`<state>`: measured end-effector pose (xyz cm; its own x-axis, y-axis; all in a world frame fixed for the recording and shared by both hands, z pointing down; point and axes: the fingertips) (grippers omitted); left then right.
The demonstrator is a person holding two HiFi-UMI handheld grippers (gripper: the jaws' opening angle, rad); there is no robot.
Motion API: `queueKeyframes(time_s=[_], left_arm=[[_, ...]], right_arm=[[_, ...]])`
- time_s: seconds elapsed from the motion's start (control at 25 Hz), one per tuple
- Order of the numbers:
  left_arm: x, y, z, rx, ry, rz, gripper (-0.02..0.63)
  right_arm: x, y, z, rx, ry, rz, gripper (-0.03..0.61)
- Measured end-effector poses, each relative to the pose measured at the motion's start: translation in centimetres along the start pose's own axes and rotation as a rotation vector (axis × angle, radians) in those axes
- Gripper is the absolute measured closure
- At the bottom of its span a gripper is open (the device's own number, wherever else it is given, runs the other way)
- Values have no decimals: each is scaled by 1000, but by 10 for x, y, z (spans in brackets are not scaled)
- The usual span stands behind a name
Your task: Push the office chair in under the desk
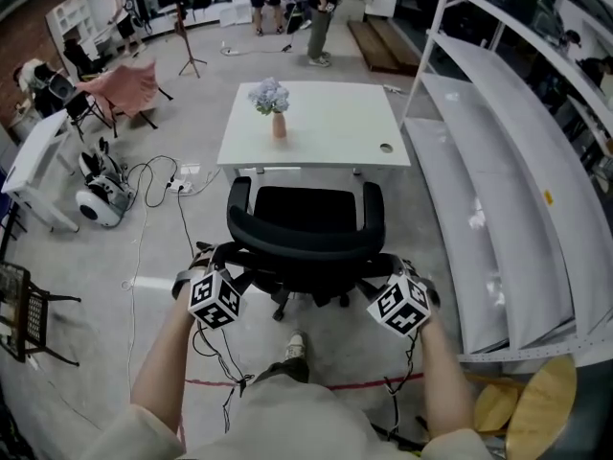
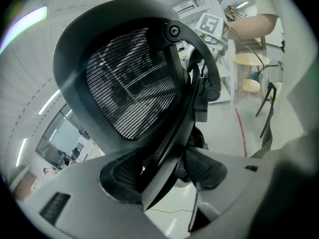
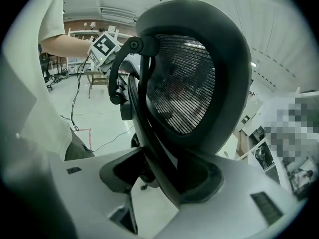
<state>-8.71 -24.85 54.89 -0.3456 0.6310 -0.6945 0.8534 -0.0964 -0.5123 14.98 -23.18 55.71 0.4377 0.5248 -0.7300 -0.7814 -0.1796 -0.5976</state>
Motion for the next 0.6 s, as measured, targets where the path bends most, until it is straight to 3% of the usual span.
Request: queueKeyframes(time_s=[0.6], left_arm=[[-98,34,95,-6,-18,28,354]], right_arm=[[-64,3,-128,-19,-55,17,339]])
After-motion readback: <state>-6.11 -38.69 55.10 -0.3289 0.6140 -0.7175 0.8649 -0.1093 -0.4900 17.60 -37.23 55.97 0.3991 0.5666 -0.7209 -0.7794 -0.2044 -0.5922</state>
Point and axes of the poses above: the fingertips, and each gripper's own axes: x backward along the fingers, z to its left, y out of its top
